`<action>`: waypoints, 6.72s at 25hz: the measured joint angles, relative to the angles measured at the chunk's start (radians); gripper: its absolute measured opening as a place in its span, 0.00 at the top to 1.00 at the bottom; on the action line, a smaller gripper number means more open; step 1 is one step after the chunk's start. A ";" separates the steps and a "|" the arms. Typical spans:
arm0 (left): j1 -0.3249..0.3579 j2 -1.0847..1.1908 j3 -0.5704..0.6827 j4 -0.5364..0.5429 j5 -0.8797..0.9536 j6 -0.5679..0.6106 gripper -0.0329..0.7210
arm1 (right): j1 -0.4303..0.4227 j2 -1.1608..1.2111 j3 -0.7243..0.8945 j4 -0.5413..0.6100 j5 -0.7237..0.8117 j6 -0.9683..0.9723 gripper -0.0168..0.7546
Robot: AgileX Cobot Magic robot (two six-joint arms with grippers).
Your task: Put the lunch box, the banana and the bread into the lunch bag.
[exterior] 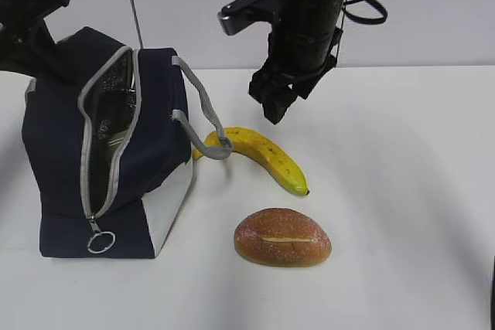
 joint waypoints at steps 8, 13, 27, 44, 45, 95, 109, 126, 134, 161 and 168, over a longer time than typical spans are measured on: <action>0.000 0.000 0.000 0.000 0.003 0.000 0.96 | 0.000 0.119 0.000 0.042 -0.114 -0.070 0.33; 0.000 0.000 0.000 0.000 0.005 0.000 0.96 | 0.000 0.158 0.000 0.055 -0.157 -0.076 0.33; 0.000 0.000 0.000 -0.001 0.008 0.000 0.96 | -0.011 0.245 0.000 0.061 -0.249 -0.078 0.37; 0.000 0.000 0.000 -0.002 0.007 0.000 0.96 | -0.155 0.194 -0.063 0.032 -0.090 -0.014 0.61; 0.000 0.000 0.000 -0.004 0.007 0.000 0.96 | -0.173 0.169 -0.063 0.032 -0.084 -0.011 0.61; 0.002 0.001 0.000 -0.135 -0.032 0.015 0.96 | 0.001 0.022 -0.030 0.498 -0.088 0.281 0.60; 0.003 0.001 0.000 -0.134 -0.023 0.019 0.96 | 0.028 0.155 -0.248 0.649 -0.085 0.342 0.56; 0.003 0.001 0.000 -0.129 -0.023 0.026 0.96 | 0.020 0.191 -0.385 0.654 0.023 0.187 0.22; 0.003 0.001 0.000 -0.128 -0.020 0.026 0.96 | 0.020 0.108 -0.416 0.470 0.035 0.176 0.22; 0.003 0.001 0.000 -0.128 -0.018 0.027 0.96 | 0.020 -0.448 0.655 0.293 -0.059 -0.226 0.22; 0.003 0.001 0.000 -0.128 -0.018 0.029 0.96 | 0.020 -0.449 0.736 0.302 -0.244 -0.357 0.18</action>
